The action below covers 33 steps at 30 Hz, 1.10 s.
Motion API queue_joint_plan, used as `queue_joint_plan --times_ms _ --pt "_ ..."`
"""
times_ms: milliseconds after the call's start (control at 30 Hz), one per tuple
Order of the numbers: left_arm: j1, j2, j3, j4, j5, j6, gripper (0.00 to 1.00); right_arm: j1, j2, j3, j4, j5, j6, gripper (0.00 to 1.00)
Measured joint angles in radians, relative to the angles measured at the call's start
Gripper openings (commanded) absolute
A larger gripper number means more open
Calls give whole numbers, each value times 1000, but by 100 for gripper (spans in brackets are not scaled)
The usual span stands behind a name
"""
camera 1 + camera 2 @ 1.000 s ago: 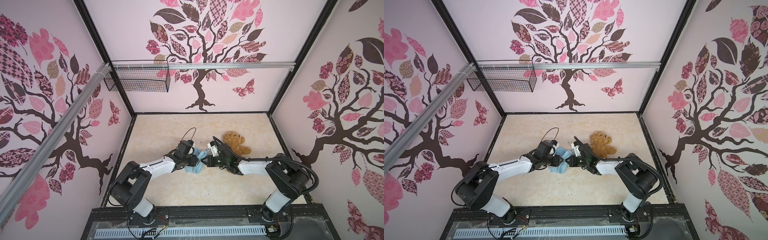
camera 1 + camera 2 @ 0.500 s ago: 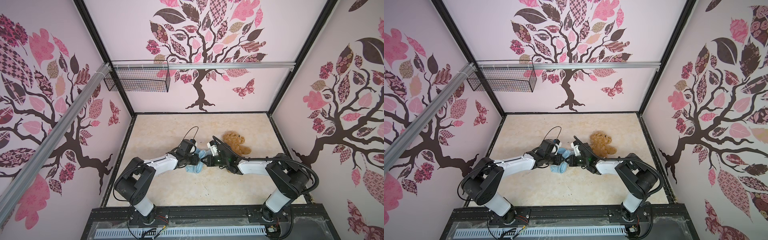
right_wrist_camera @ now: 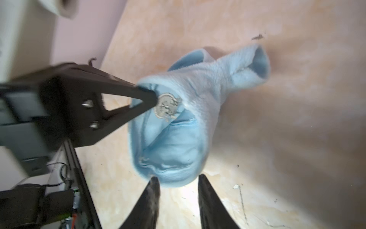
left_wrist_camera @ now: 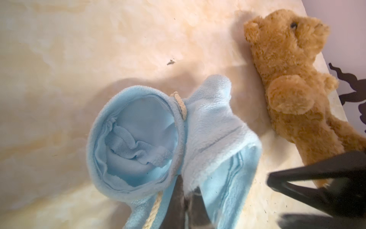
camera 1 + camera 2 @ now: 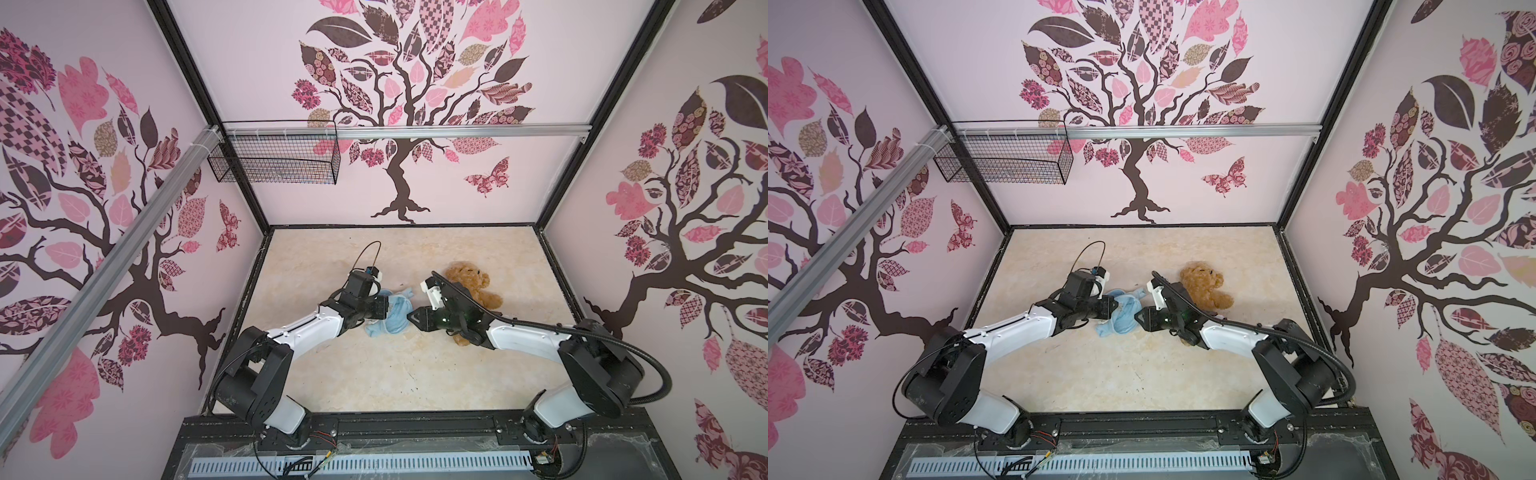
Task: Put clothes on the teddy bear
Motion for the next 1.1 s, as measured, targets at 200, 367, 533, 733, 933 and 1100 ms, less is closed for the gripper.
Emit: queue_joint_plan --times_ms 200,367,533,733,933,1100 --pt "38 0 -1 -1 3 -12 0 -58 -163 60 -111 107 -97 84" --pt "37 0 -1 0 23 -21 0 -250 -194 69 -178 231 -138 100" --pt "37 0 -2 2 38 -32 0 -415 -108 108 -223 353 -148 100" --pt "37 -6 -10 8 55 -43 0 -416 94 207 -236 415 -161 100" --pt "37 -21 -11 9 69 -48 0 -413 245 263 -239 450 -159 100" --pt "38 -21 -11 11 79 -59 0 -413 357 333 -225 443 -157 88"
